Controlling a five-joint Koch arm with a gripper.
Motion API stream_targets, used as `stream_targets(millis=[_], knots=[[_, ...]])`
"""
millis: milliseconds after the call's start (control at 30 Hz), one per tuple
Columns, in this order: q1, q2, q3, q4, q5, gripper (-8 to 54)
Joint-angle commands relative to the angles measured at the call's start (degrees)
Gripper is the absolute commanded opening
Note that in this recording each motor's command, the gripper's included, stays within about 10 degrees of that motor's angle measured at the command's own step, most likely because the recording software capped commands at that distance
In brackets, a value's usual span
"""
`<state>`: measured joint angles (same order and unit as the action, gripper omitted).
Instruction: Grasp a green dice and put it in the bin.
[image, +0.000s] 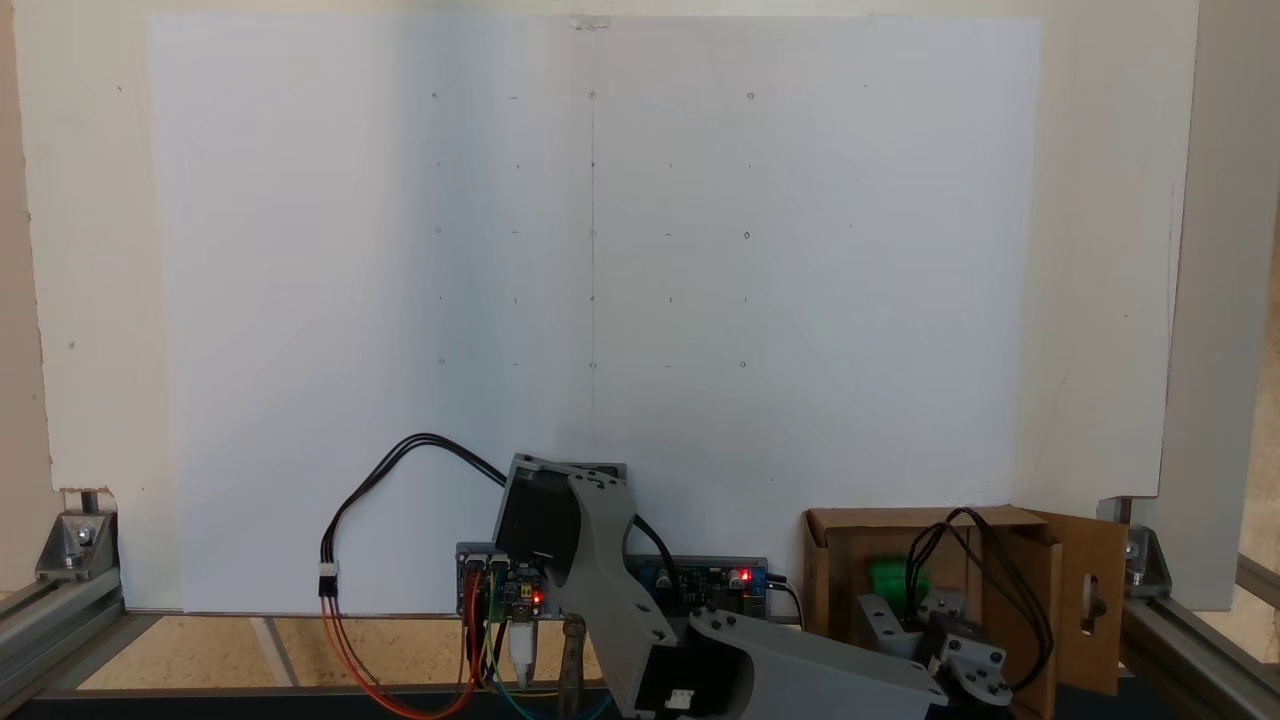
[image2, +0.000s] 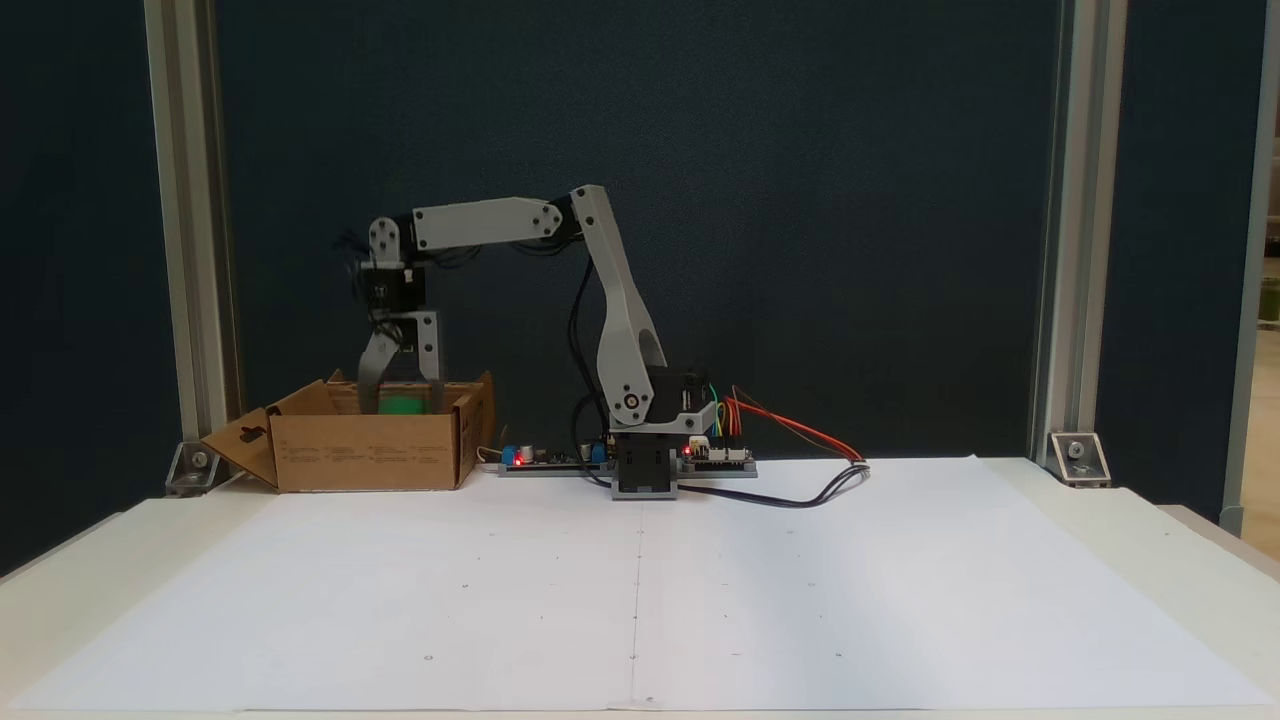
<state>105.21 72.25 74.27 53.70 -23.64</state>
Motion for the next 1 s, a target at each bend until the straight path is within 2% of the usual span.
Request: stream_targets(millis=[0, 67, 167, 333, 500, 667, 967], knots=[[1.05, 0.88, -2.46, -1.93, -3.87, 40.9], [1.14, 0.88, -2.46, -6.77, -3.69, 46.8], [0.70, 2.11, -2.55, -16.70, -0.70, 45.1], [-8.88, 14.92, -3.52, -21.88, 13.01, 43.9], [-28.19, 27.16, -3.43, -21.62, 22.68, 43.9], [-48.85, 33.22, -1.49, -21.62, 23.38, 44.3], [-86.29, 47.37, 20.21, -29.18, 25.49, 44.2]])
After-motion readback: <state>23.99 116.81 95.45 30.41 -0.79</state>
